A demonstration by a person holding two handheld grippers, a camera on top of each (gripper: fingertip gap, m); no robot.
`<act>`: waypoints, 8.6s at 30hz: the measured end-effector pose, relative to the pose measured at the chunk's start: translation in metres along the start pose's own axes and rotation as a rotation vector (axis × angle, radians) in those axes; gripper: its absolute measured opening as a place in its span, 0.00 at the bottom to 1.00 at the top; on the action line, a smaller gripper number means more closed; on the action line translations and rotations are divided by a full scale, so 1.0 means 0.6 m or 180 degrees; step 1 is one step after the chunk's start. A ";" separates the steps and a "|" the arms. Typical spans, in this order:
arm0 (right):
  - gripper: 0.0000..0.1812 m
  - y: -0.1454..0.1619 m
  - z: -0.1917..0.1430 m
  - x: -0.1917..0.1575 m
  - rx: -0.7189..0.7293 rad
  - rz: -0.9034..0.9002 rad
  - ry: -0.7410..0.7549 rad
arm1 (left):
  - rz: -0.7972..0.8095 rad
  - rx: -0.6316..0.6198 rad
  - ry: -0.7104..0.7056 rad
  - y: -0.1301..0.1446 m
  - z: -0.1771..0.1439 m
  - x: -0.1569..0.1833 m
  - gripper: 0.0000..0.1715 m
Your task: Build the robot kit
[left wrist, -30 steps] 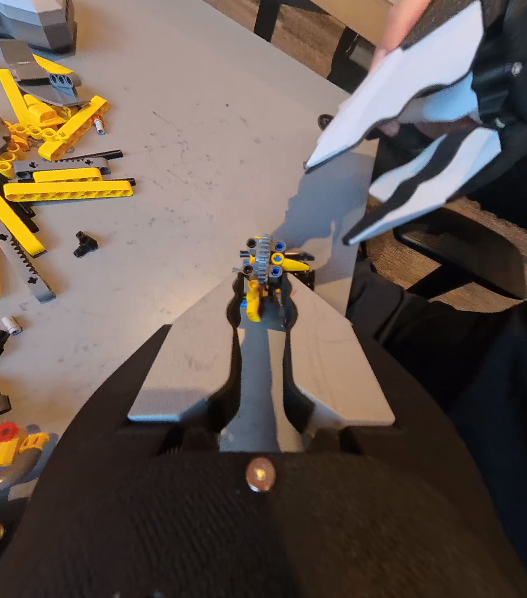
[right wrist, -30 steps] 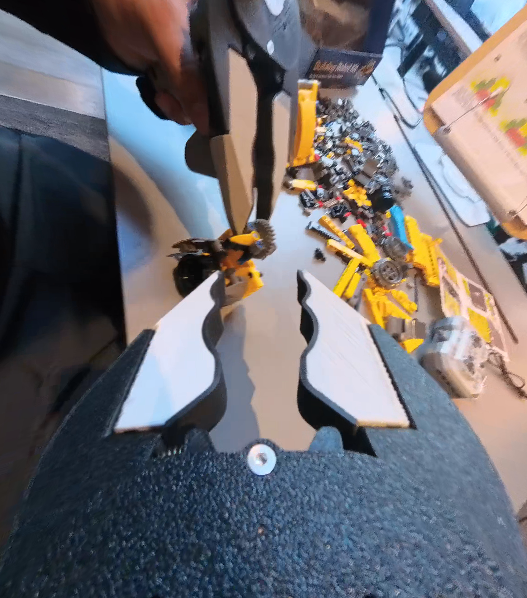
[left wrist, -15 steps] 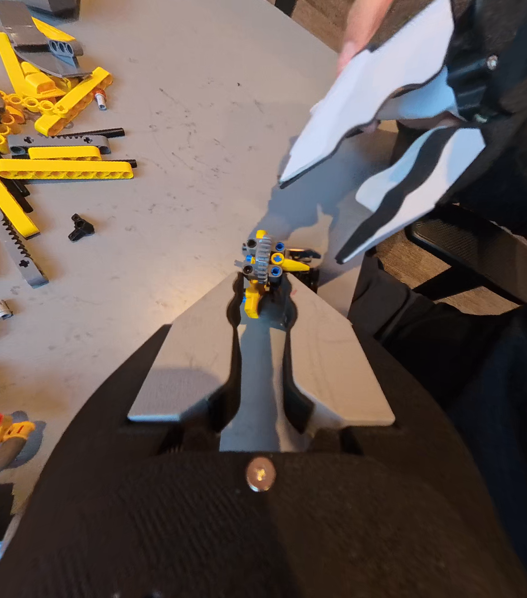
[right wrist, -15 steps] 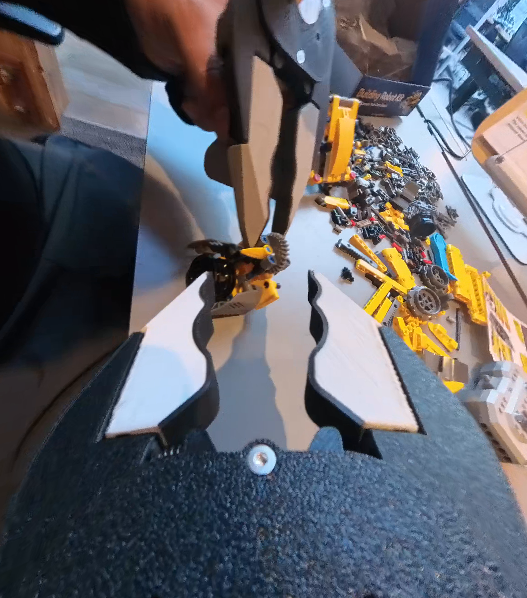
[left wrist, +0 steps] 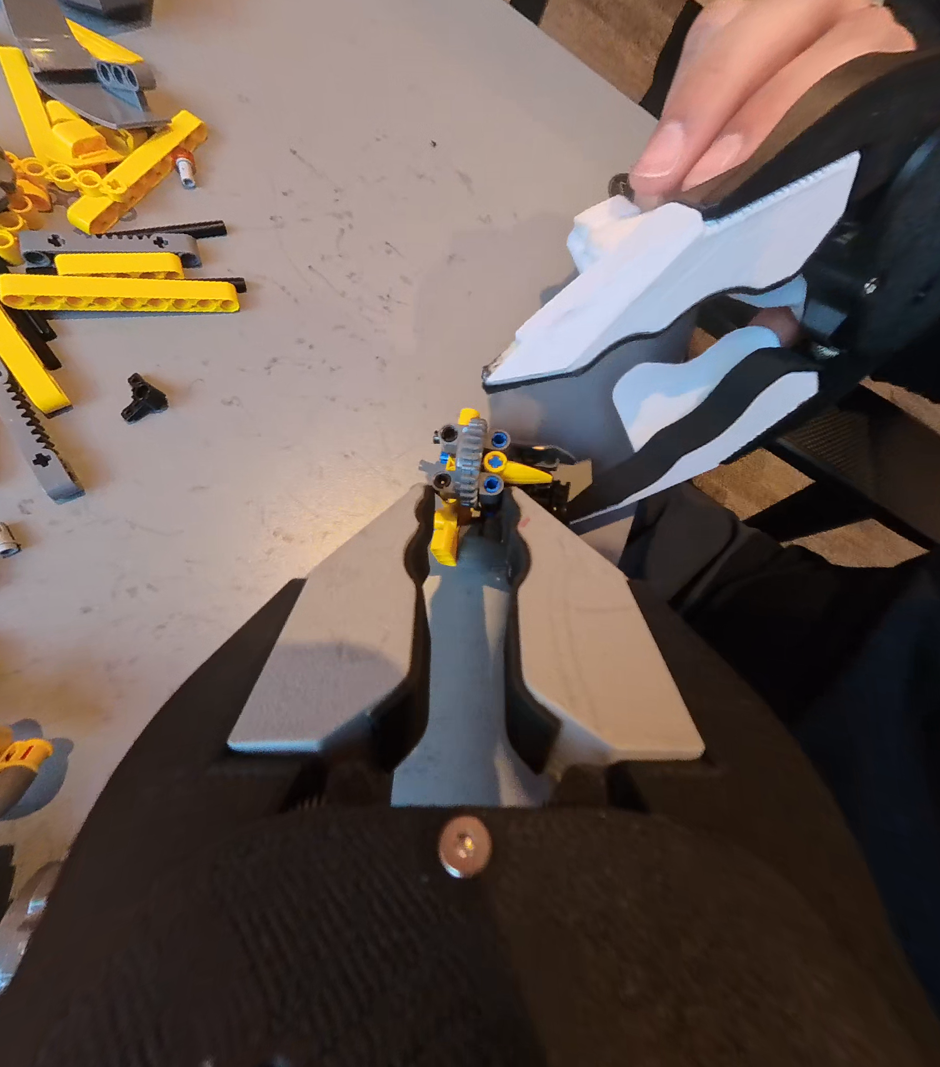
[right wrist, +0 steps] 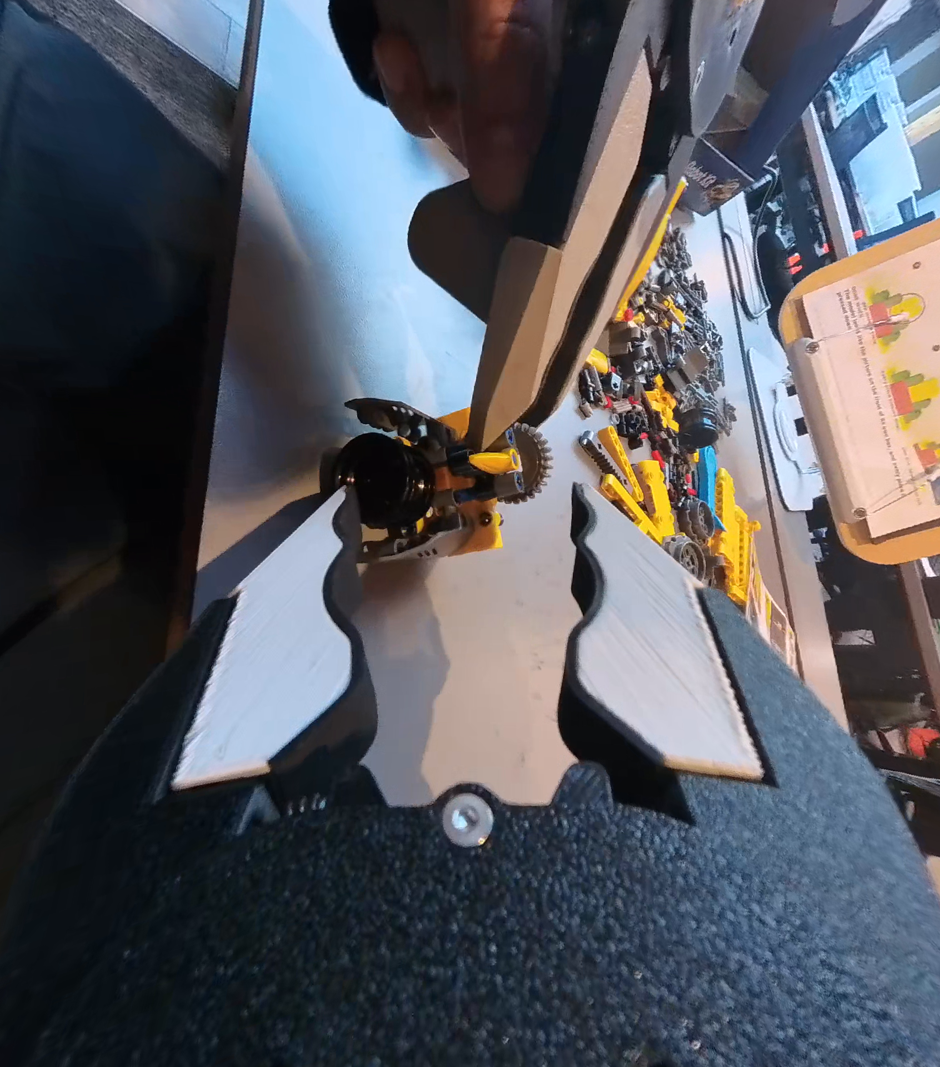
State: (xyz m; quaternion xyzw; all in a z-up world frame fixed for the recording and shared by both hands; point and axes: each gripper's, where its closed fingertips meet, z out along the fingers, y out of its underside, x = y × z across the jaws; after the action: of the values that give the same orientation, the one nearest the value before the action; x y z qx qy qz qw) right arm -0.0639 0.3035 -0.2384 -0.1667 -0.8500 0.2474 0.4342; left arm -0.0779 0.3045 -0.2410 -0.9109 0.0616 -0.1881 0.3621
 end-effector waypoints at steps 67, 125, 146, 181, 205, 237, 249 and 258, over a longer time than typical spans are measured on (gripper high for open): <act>0.14 0.003 0.008 0.004 -0.0467 -0.1321 0.0220 | 0.0137 0.0034 0.0296 0.003 0.000 0.001 0.12; 0.14 0.006 0.015 0.014 -0.0409 -0.1311 0.0072 | 0.0228 0.0115 0.0492 -0.024 -0.004 0.003 0.09; 0.16 0.013 -0.027 0.022 0.0502 0.1894 -0.0437 | 0.0151 -0.0127 0.0766 -0.022 -0.006 -0.006 0.08; 0.47 0.014 0.040 -0.046 -0.0462 0.2931 0.0091 | -0.0218 -0.0157 0.0447 -0.025 0.004 0.001 0.21; 0.45 0.047 -0.060 -0.064 -0.0167 0.2935 0.0465 | 0.0196 -0.0017 0.0522 0.059 -0.014 0.005 0.33; 0.37 0.065 -0.121 -0.023 0.0631 0.2745 0.1097 | 0.0971 0.1191 -0.1070 0.108 -0.091 0.049 0.56; 0.42 -0.049 -0.031 -0.065 0.0098 0.2707 0.0836 | 0.0729 0.0941 -0.0769 0.091 -0.056 0.063 0.50; 0.58 -0.008 -0.009 -0.057 -0.0415 0.3036 0.1034 | 0.0891 0.0488 -0.0161 0.072 -0.055 0.048 0.52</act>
State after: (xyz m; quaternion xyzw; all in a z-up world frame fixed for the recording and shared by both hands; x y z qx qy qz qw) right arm -0.0407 0.2842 -0.2554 -0.5994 -0.6144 0.3355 0.3882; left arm -0.0628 0.2448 -0.2402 -0.8675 0.1643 -0.1170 0.4546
